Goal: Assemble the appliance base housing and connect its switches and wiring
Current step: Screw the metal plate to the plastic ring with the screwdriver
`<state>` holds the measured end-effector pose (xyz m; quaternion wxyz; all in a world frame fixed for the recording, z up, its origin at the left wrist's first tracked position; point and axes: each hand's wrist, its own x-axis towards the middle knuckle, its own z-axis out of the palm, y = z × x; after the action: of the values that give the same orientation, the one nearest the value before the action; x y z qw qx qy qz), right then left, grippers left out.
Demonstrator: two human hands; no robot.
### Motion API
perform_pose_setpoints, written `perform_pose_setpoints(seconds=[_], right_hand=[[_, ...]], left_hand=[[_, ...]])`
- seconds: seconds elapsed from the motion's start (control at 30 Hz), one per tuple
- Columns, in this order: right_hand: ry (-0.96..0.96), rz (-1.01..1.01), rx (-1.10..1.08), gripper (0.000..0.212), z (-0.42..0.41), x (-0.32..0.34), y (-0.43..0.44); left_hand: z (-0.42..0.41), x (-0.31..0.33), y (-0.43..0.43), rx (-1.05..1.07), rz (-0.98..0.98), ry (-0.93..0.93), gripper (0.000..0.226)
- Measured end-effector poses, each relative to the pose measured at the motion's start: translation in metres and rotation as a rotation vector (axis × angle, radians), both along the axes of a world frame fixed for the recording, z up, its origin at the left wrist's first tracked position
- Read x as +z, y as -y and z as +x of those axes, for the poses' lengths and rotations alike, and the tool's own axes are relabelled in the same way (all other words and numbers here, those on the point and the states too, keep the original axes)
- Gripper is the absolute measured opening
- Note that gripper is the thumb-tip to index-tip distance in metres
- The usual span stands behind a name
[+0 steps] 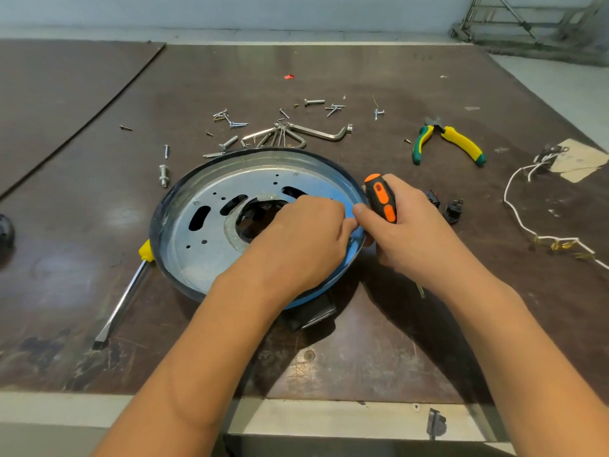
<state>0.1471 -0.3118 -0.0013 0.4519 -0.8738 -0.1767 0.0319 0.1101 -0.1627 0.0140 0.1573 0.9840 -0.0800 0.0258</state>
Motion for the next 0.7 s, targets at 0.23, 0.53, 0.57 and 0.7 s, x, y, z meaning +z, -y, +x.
perform_pose_setpoints(seconds=[0.23,0.53,0.57,0.7], right_hand=[[0.006,0.008,-0.006,0.020,0.001,-0.002,-0.001],[-0.013,0.030,0.006,0.018,0.001,-0.001,0.000],[-0.011,0.030,0.005,0.018,0.001,-0.001,0.000],[-0.012,0.036,-0.003,0.018,0.001,-0.002,-0.001]], left_hand=[[0.001,-0.001,-0.015,-0.066,-0.220,-0.076,0.013],[0.003,-0.002,-0.015,-0.070,-0.259,-0.045,0.021],[0.003,-0.002,-0.016,-0.077,-0.234,-0.039,0.019],[0.001,0.000,-0.017,-0.095,-0.258,-0.045,0.011]])
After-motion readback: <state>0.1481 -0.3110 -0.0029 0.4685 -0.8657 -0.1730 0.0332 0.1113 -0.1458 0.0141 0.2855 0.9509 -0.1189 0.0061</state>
